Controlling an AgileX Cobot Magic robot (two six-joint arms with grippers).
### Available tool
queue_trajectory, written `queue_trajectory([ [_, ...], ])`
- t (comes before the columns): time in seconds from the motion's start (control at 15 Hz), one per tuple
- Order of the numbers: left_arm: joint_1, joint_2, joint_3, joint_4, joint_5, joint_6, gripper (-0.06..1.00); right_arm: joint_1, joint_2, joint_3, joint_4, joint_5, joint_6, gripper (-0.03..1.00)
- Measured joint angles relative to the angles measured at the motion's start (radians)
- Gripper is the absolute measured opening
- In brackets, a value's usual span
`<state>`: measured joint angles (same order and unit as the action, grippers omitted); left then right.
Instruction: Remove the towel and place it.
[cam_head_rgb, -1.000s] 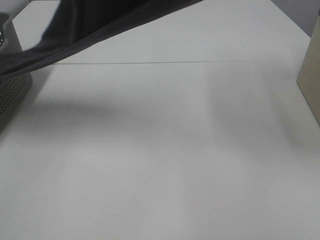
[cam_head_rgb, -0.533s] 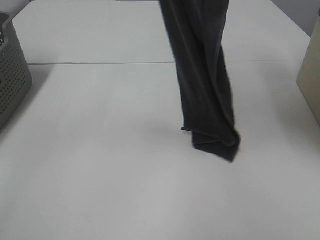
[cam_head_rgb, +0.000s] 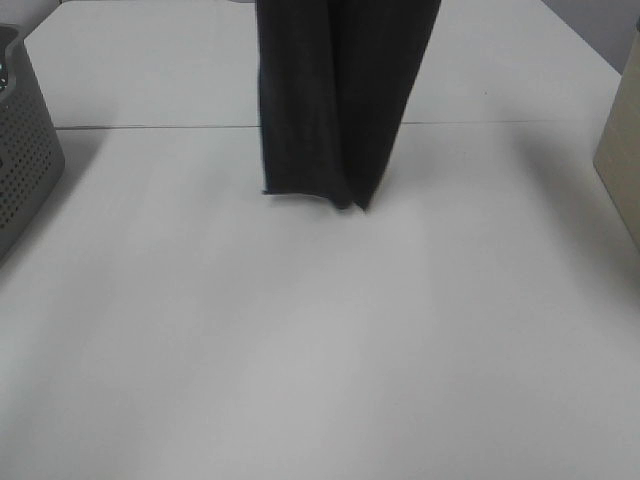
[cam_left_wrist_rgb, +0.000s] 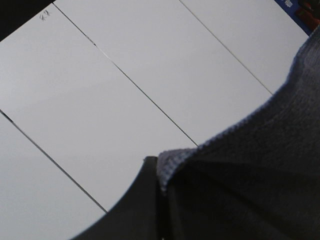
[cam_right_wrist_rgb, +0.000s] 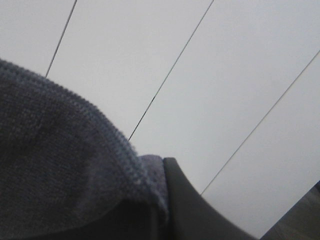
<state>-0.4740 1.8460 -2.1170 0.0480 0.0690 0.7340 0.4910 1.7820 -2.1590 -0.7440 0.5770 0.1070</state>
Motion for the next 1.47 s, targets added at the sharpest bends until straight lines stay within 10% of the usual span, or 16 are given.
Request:
queue_trajectory([
  [1.07, 0.196, 0.265, 0.0, 0.0, -0.582, -0.208, 0.0, -0.117, 0.23, -0.005, -0.19, -0.465, 0.338, 0.01],
  [1.47, 0.229, 0.536, -0.4, 0.019, -0.571, -0.355, 0.0, -0.17, 0.378, -0.146, -0.189, -0.617, 0.364, 0.01],
])
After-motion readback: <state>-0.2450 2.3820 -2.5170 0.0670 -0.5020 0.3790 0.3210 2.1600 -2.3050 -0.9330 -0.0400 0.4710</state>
